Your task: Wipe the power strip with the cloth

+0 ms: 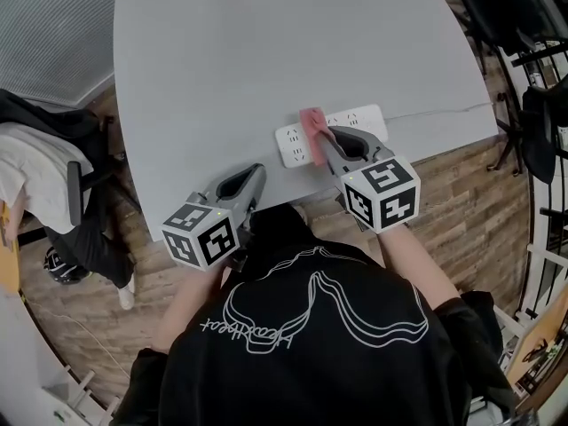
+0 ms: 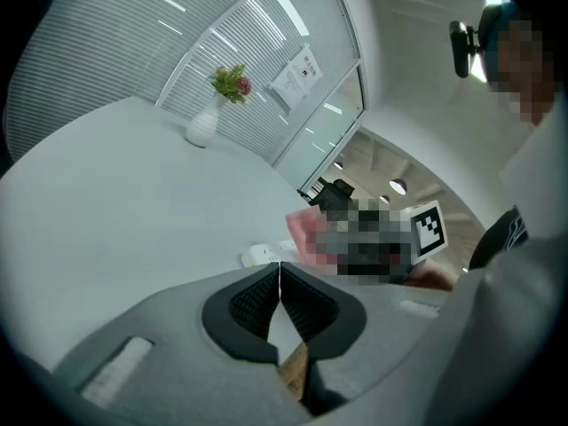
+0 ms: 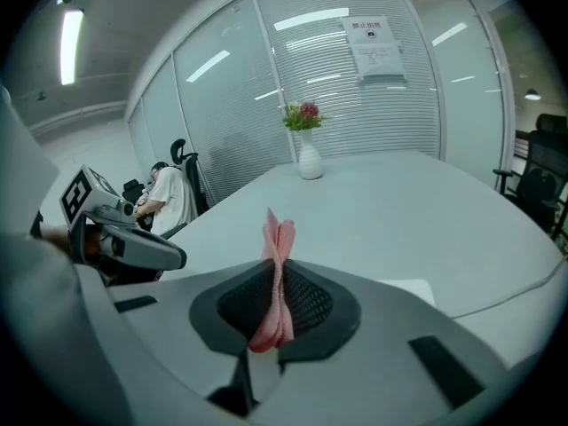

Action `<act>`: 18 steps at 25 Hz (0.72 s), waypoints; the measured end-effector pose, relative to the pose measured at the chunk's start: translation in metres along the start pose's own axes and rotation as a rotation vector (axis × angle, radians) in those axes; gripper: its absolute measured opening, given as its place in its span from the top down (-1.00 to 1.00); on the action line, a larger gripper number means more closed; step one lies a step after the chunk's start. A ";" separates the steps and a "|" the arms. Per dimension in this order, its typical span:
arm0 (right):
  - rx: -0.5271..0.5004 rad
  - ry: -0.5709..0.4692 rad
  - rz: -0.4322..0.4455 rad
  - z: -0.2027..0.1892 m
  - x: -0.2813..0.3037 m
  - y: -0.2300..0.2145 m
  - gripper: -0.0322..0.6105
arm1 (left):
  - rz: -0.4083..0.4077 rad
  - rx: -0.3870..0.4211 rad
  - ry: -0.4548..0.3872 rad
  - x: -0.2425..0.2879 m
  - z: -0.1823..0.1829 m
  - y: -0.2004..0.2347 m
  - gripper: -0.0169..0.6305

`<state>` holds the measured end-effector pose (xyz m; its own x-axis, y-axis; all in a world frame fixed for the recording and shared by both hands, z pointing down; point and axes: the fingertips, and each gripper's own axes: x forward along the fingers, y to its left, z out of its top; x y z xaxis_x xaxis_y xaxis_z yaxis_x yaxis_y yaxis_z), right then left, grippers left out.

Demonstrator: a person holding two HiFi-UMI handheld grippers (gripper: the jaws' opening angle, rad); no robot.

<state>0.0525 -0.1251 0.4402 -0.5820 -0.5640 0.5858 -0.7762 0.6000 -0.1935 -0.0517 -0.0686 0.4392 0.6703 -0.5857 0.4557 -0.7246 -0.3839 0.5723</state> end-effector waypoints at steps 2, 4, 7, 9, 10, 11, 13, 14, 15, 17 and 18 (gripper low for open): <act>0.008 0.015 0.025 -0.005 0.009 0.008 0.79 | 0.003 -0.005 0.000 0.000 -0.001 0.001 0.91; 0.015 0.028 0.053 -0.009 0.016 0.019 0.79 | 0.003 -0.005 0.000 -0.001 -0.001 -0.001 0.91; 0.006 0.042 0.080 -0.013 0.024 0.035 0.79 | 0.003 -0.003 0.010 -0.002 -0.003 -0.001 0.91; -0.007 0.055 0.088 -0.017 0.030 0.042 0.79 | 0.006 -0.006 0.016 -0.002 -0.004 0.002 0.91; -0.012 0.063 0.093 -0.019 0.034 0.044 0.79 | 0.008 -0.008 0.016 -0.002 -0.003 0.004 0.91; -0.015 0.072 0.099 -0.021 0.036 0.045 0.79 | 0.010 -0.010 0.015 -0.002 -0.003 0.005 0.91; -0.015 0.085 0.104 -0.024 0.039 0.046 0.79 | 0.011 -0.013 0.011 -0.001 -0.003 0.006 0.90; -0.014 0.088 0.104 -0.025 0.040 0.046 0.79 | 0.012 -0.014 0.011 -0.001 -0.003 0.006 0.91; -0.013 0.091 0.103 -0.026 0.041 0.045 0.79 | 0.012 -0.015 0.011 -0.001 -0.004 0.006 0.91; -0.014 0.098 0.100 -0.026 0.041 0.044 0.79 | 0.014 -0.017 0.012 -0.001 -0.005 0.006 0.91; -0.015 0.102 0.099 -0.027 0.041 0.044 0.79 | 0.016 -0.018 0.012 -0.002 -0.005 0.006 0.91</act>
<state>0.0007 -0.1068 0.4767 -0.6273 -0.4415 0.6415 -0.7120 0.6588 -0.2428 -0.0569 -0.0666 0.4451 0.6606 -0.5832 0.4728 -0.7322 -0.3615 0.5772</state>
